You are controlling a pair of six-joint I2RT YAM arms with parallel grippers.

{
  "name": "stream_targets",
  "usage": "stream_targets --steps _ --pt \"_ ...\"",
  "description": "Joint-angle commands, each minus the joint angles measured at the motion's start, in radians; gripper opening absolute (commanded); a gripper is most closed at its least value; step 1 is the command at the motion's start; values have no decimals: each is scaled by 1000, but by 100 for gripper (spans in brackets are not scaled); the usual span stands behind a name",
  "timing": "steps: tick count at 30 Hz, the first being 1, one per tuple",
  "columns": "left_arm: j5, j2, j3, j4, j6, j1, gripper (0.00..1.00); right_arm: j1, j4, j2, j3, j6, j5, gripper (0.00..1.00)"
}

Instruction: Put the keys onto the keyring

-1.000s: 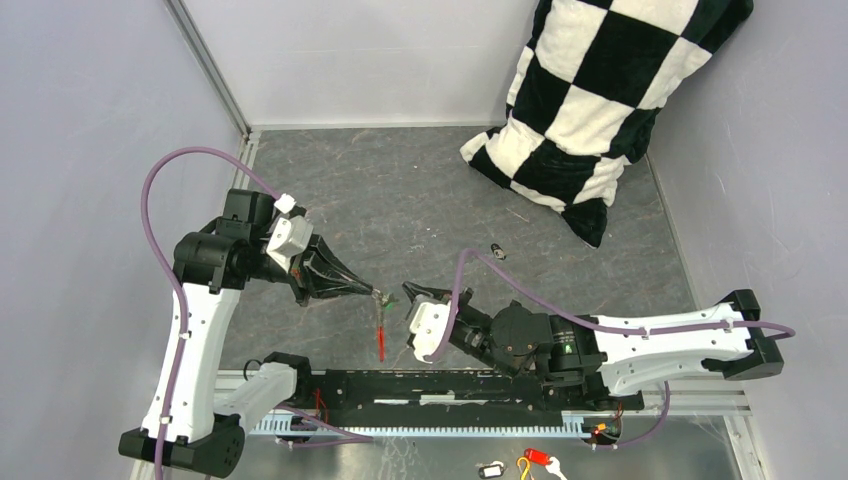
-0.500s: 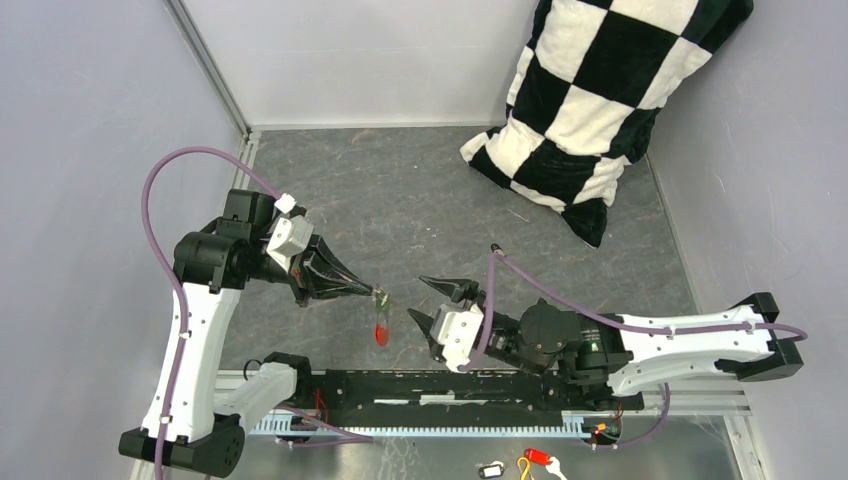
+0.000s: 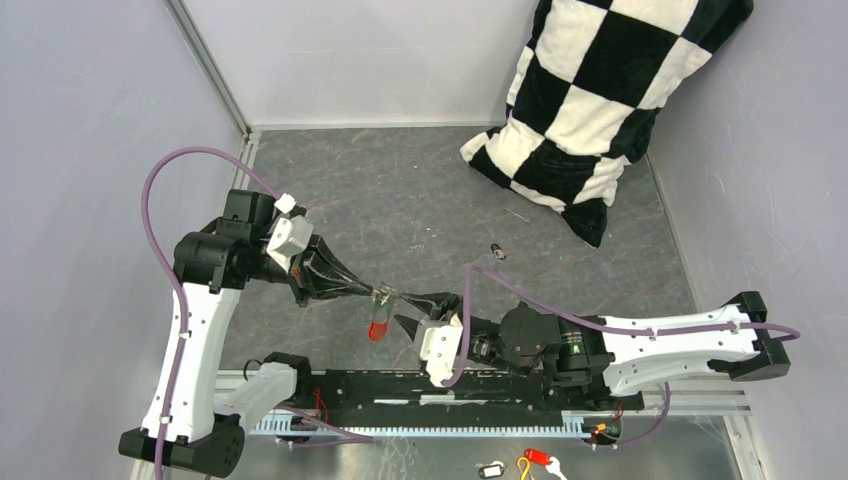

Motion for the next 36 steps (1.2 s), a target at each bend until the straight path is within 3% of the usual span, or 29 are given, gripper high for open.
stream_targets --steps 1,22,36 --pt "114 -6 34 1 38 5 2 -12 90 2 11 -6 10 40" --pt "114 -9 29 1 40 3 2 -39 140 63 41 1 18 28" --pt "114 -10 30 1 44 4 2 -44 146 83 58 8 2 12"
